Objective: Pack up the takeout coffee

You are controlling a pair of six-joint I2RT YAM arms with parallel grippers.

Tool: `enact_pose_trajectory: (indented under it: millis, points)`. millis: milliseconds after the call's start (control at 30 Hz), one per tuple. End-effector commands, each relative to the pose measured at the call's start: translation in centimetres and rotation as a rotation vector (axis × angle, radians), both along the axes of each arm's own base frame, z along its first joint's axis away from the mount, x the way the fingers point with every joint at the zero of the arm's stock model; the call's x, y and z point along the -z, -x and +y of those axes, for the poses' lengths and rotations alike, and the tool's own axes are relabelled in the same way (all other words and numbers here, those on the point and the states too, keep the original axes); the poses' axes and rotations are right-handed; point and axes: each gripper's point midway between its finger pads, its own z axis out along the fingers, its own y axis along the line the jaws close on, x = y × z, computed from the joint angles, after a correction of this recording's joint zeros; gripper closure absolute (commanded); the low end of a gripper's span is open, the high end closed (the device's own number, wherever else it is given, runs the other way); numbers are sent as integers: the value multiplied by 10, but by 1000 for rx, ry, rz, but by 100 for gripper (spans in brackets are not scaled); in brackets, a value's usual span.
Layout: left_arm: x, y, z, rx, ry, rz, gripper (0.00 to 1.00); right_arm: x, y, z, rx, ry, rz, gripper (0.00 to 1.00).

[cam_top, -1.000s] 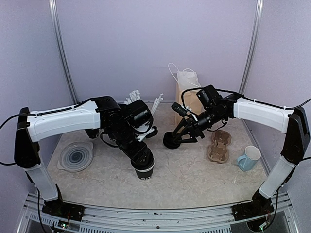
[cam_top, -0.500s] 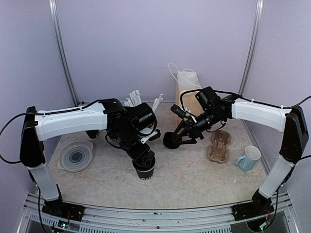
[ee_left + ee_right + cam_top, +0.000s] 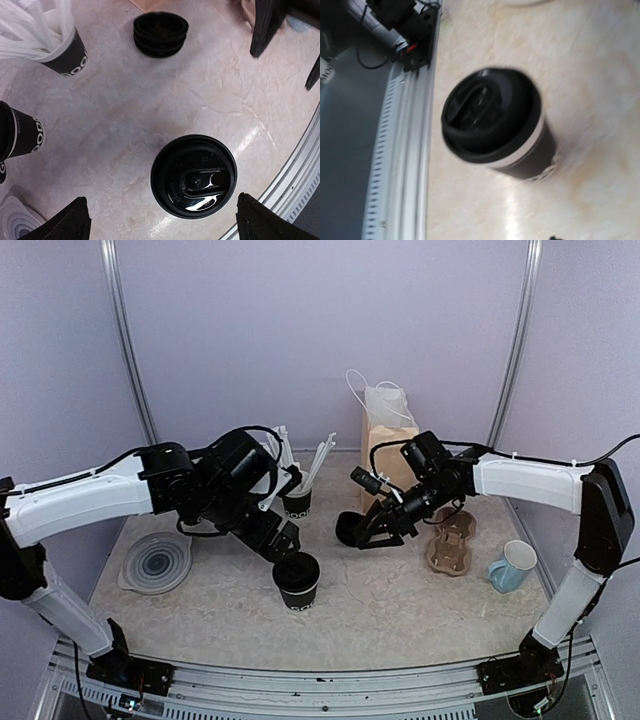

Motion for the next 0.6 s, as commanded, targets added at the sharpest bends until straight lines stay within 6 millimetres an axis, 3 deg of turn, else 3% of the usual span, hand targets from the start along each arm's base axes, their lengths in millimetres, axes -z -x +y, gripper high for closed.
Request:
enact_pose_trajectory:
  millis: [0,167,333,567]
  points:
    - [-31,-21,5,-149,327,-50,3,20,26,14,-32,11,160,41]
    - [9,-17,16,-285,420,105,13,31,45,29,-89,21,240,40]
    - [35,-1,16,-315,499,202,15,46,47,38,-109,53,300,40]
    - [45,0,12,-319,530,225,17,55,46,48,-126,77,348,42]
